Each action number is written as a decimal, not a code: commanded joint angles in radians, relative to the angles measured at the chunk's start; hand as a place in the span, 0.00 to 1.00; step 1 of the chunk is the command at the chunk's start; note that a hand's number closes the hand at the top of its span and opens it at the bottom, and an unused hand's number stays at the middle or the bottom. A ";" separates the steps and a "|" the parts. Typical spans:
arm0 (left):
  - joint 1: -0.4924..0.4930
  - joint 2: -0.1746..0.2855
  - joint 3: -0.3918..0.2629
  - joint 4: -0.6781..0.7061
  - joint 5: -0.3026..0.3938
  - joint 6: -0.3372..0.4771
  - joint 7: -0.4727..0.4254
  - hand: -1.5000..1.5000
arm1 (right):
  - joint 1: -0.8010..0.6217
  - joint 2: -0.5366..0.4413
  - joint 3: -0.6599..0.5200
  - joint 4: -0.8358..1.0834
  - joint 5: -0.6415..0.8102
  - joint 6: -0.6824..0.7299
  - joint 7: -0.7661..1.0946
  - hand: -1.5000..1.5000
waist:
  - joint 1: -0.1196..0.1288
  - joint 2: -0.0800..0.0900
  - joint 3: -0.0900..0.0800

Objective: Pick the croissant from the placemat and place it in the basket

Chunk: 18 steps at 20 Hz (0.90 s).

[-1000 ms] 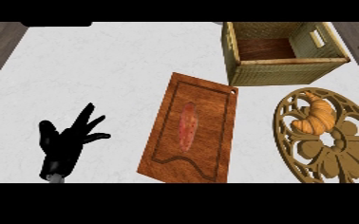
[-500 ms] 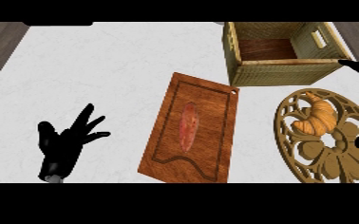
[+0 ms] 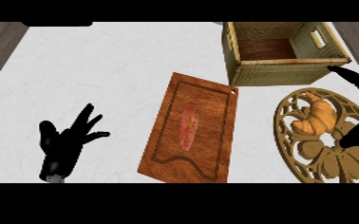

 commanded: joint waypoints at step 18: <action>0.046 0.004 0.033 0.135 -0.038 -0.046 -0.007 0.50 | -0.010 0.148 0.086 0.212 0.218 -0.048 -0.089 0.00 | 0.004 0.012 -0.008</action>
